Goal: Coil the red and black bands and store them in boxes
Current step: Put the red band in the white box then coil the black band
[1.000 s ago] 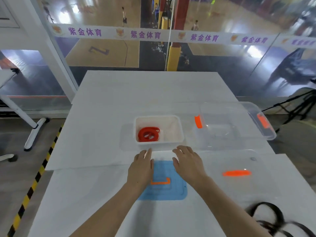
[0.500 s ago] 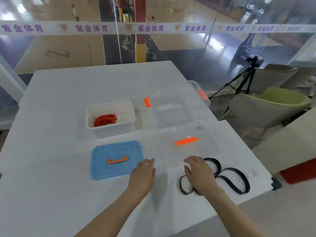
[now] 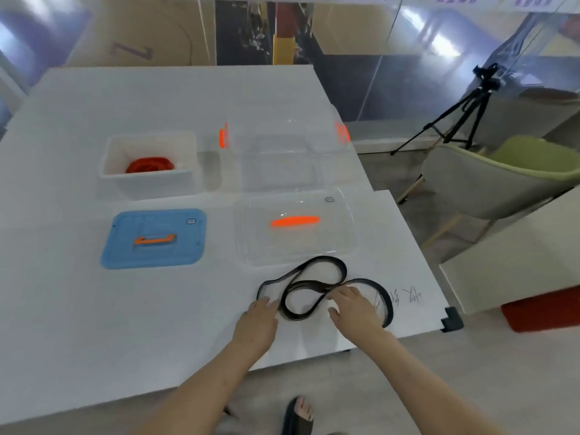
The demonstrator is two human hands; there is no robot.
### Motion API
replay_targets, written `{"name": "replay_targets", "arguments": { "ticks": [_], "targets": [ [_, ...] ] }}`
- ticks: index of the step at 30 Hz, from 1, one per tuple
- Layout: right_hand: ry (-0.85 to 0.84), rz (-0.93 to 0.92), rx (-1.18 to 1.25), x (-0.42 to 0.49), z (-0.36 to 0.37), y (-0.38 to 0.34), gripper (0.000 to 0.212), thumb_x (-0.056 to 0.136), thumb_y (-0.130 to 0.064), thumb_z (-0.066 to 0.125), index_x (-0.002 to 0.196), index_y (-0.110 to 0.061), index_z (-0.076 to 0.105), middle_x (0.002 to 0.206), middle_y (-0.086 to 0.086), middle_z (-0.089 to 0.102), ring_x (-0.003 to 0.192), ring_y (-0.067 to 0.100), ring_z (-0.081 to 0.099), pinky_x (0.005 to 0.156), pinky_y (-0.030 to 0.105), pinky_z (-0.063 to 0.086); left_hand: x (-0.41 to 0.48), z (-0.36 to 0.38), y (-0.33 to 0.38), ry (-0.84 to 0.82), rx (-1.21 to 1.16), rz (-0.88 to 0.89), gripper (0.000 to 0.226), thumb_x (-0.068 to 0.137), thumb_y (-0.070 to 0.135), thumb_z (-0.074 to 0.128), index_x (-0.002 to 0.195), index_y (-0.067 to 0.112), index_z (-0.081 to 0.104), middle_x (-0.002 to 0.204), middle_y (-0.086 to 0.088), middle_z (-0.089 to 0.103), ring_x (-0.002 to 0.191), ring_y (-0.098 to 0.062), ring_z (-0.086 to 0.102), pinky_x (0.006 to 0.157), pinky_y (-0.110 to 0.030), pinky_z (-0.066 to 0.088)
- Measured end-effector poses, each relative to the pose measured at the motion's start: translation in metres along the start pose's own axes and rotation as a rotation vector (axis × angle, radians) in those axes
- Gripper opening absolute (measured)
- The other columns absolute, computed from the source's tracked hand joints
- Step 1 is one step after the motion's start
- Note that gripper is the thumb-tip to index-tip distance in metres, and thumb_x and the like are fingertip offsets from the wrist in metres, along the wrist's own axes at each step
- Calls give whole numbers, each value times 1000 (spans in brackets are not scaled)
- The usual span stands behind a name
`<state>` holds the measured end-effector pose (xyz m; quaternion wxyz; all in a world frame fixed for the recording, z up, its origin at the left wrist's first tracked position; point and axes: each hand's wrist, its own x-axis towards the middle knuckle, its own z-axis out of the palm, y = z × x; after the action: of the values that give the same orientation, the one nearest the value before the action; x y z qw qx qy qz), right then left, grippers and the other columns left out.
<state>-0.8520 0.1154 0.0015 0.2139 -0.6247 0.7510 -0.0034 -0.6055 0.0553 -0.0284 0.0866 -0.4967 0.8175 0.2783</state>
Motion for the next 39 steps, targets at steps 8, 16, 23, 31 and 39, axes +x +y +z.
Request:
{"name": "replay_targets", "arguments": {
  "ticks": [8, 16, 23, 31, 39],
  "targets": [
    [-42, -219, -60, 27, 42, -11, 39, 100, -29, 59, 138, -27, 64, 147, -2, 53, 142, 23, 43, 111, 36, 38, 25, 24, -23, 27, -75, -118, 42, 102, 15, 54, 144, 11, 50, 167, -20, 15, 151, -37, 24, 118, -40, 31],
    [45, -198, -67, 30, 80, 4, 21, 80, -17, 80, 97, -28, 79, 101, -4, 70, 106, 26, 67, 87, 38, 54, 36, 46, -30, 208, -251, -113, 10, 94, 10, 65, 88, 11, 57, 116, -4, 50, 93, -22, 52, 82, -35, 51],
    [68, -113, 113, 13, 58, -8, 30, 98, -23, 62, 127, -19, 69, 129, -3, 65, 128, 21, 54, 101, 35, 48, -4, 1, -10, 335, -472, -110, 19, 98, 9, 59, 115, 19, 57, 107, 6, 58, 86, -12, 58, 73, -22, 46],
    [257, -253, 343, 25, -20, -55, 41, 100, -16, 65, 140, -20, 60, 144, -2, 61, 139, 22, 51, 112, 44, 47, -25, -78, 16, 413, -533, 33, 34, 100, 13, 59, 133, 20, 56, 122, 6, 65, 107, -11, 63, 97, -27, 50],
    [152, -342, 502, 24, -92, -101, 28, 106, -17, 53, 131, -24, 65, 121, -7, 73, 115, 13, 65, 103, 40, 52, -39, -163, 35, 442, -733, 140, 26, 99, 15, 62, 121, 28, 58, 107, 12, 70, 101, 3, 63, 85, -8, 45]
  ]
}}
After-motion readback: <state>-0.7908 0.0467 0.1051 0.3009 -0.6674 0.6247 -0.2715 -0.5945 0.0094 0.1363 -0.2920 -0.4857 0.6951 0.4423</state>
